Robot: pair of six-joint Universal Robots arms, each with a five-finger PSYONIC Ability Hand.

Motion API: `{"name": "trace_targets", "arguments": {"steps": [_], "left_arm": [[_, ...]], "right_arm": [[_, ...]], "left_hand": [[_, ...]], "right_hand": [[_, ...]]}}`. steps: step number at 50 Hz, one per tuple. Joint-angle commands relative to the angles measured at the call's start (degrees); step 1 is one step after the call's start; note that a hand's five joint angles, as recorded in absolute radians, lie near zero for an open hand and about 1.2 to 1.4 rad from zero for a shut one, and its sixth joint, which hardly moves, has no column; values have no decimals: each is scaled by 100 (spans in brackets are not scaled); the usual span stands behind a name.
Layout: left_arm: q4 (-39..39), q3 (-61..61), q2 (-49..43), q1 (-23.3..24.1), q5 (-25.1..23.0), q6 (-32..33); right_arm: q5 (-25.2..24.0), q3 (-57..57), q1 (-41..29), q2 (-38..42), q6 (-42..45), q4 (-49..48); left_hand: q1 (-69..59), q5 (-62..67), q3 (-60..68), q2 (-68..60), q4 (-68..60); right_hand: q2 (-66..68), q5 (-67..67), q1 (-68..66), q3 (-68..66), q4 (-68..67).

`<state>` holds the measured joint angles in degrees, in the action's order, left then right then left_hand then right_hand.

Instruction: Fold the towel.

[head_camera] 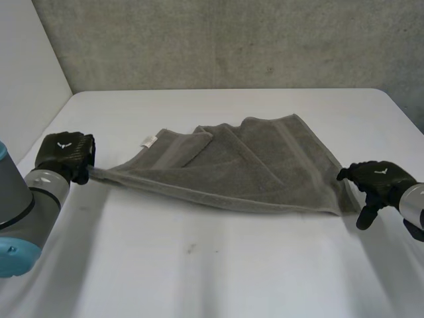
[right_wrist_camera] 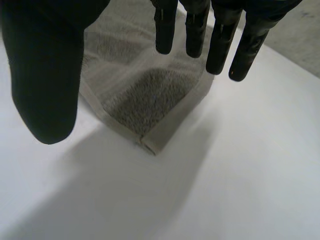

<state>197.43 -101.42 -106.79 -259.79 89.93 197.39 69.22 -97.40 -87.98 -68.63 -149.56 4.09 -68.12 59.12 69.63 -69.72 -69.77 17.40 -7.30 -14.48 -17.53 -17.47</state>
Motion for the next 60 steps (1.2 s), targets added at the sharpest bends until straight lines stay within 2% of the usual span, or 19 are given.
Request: {"name": "trace_targets", "arguments": {"steps": [1, 24, 26, 32, 54, 55, 56, 57, 58, 60], "left_arm": [[120, 9, -105, -72, -2, 1], [209, -27, -229, -72, -11, 1], [209, -27, -229, -63, -11, 1], [209, -44, -237, -63, -2, 1], [200, -62, -246, -54, 7, 1], [200, -62, -246, -54, 7, 1], [200, -62, -246, -54, 7, 1], [200, -62, -246, -54, 7, 1], [200, -62, -255, -46, 16, 1], [174, -62, -246, -45, 16, 10]], "right_arm": [[-58, 142, -52, 525, 41, -522], [-67, 573, -61, 1150, 23, -637], [-67, 608, -52, 1176, 23, -664], [-76, 652, -61, 1256, 14, -874], [-102, 819, -61, 1273, -47, -883], [-128, 819, -61, 1273, -47, -883], [-137, 819, -61, 1265, -56, -901], [-137, 819, -61, 1264, -56, -901], [-163, 819, -61, 1247, -56, -910], [-199, 819, -61, 1203, -47, -919]], "left_hand": [[-1188, 1088, 1037, -1028, -1023], [-1188, 1088, 1037, -1028, -1023], [-1188, 1088, 1037, -1028, -1023], [-1188, 1088, 1037, -1028, -1023], [-1188, 1088, 1037, -1028, -1023], [-1188, 1088, 1037, -1028, -1023], [-1188, 1088, 1037, -1028, -1023], [-1188, 1088, 1037, -1028, -1023], [-1188, 1088, 1037, -1028, -1023], [-1188, 1088, 1037, -1028, -1023]], "right_hand": [[1066, -1076, -1358, -1053, -1059], [1842, -1852, -2134, -1829, -1835], [2461, -2471, -2753, -2448, -2454], [3203, -3212, -3495, -3190, -3196], [3440, -3450, -3732, -3427, -3433], [3907, -3916, -4198, -3893, -3899], [5060, -5070, -5352, -5047, -5053], [5072, -5081, -5364, -5059, -5065], [6238, -6247, -6529, -6225, -6231], [6260, -6270, -6552, -6247, -6253]]}}
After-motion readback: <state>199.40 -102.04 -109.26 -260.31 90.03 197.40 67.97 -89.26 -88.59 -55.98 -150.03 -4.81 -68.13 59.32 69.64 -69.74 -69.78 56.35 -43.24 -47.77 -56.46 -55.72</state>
